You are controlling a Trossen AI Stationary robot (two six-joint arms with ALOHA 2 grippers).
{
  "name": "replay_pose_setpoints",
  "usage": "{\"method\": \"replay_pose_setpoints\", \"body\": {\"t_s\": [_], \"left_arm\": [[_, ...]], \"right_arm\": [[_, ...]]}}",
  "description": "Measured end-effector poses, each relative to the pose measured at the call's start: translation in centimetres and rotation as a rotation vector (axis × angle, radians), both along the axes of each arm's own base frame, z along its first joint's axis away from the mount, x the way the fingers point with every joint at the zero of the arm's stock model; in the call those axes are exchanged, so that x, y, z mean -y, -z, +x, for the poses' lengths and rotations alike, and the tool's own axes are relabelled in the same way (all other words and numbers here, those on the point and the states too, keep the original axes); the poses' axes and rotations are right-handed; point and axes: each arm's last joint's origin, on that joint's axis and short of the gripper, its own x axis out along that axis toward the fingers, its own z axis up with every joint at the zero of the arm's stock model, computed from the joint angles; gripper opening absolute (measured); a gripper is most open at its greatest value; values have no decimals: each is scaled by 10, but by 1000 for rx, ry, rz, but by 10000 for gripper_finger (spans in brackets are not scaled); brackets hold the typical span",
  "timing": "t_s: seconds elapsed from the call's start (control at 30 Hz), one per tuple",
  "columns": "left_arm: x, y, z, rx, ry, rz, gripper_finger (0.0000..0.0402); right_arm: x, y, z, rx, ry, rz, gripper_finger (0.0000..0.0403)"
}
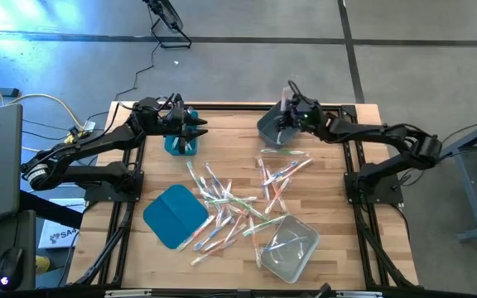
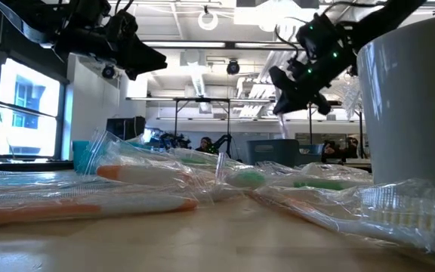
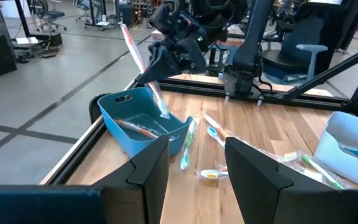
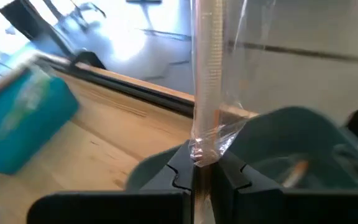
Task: Pick & Place Toothbrushes
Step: Put the orange toothbrush into the dark gray bin, then put the green toothbrush into the blue bin
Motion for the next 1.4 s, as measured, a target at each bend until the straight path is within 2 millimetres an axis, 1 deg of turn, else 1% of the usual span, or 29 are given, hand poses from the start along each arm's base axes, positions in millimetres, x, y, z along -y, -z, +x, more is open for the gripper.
{"method": "replay_pose_setpoints", "body": {"t_s": [0.1,0.17,0.3,0.43,0.67,0.83,1.0,1.23,1.4], "left_arm": [[0,0,0,0,0,0,154],[0,0,0,0,0,0,154],[0,0,0,0,0,0,154],[0,0,0,2,0,1,154],[0,0,0,1,-1,0,154],[0,0,0,1,-1,-1,154],[0,0,0,1,-1,-1,154],[0,0,0,0,0,-1,154],[0,0,0,0,0,-1,154]], "right_arm": [[3,10,-8,75,7,25,13],[3,17,-12,77,23,48,13],[2,25,-17,77,40,79,13],[-1,31,-15,59,30,93,13],[1,44,-11,42,41,133,19],[3,52,-9,30,50,159,47],[3,51,-10,43,111,150,76],[3,51,-10,36,108,143,128],[2,43,-11,49,91,119,145]]}}
